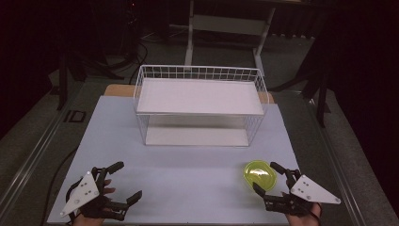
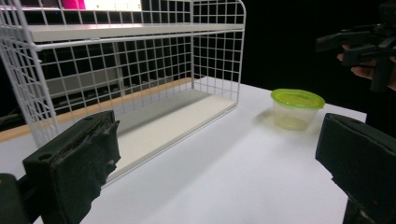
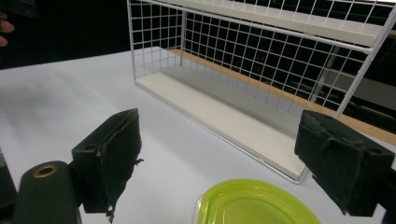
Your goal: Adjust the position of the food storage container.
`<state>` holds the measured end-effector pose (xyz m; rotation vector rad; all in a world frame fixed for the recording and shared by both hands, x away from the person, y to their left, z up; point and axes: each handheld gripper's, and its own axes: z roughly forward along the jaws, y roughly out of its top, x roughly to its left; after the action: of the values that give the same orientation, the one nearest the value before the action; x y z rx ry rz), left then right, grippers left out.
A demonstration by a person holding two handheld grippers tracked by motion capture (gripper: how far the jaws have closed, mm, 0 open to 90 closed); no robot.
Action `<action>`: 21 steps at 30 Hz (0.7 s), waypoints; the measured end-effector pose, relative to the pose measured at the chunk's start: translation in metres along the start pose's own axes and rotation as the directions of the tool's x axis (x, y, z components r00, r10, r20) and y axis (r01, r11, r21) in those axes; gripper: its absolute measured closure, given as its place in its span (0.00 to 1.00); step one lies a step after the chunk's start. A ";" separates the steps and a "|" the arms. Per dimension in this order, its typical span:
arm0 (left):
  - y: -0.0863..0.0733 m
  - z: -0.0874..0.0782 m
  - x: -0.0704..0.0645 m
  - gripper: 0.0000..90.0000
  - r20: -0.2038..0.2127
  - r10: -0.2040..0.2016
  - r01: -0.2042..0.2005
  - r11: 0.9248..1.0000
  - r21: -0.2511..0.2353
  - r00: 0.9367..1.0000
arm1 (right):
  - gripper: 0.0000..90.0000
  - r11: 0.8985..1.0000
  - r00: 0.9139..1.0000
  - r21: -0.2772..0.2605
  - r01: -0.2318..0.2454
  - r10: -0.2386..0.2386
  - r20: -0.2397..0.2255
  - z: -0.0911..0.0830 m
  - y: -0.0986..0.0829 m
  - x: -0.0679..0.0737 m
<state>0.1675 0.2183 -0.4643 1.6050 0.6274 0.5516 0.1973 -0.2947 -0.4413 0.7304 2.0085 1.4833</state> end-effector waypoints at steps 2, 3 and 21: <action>0.001 0.000 -0.001 0.00 0.000 0.008 -0.008 1.000 0.001 1.000 | 0.16 1.000 1.000 0.001 -0.006 0.006 -0.009 0.000 0.001 0.001; 0.001 0.000 -0.002 0.00 -0.001 0.011 -0.011 1.000 -0.004 1.000 | 0.16 1.000 1.000 -0.009 -0.010 0.010 -0.012 -0.001 0.004 0.003; 0.000 0.001 -0.003 0.00 0.010 -0.010 0.010 1.000 -0.009 1.000 | 0.15 1.000 0.995 -0.012 0.023 -0.022 0.096 -0.004 0.033 -0.012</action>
<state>0.1665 0.2156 -0.4640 1.5946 0.6243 0.5385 0.2068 -0.2977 -0.4073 0.7568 1.9271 1.4207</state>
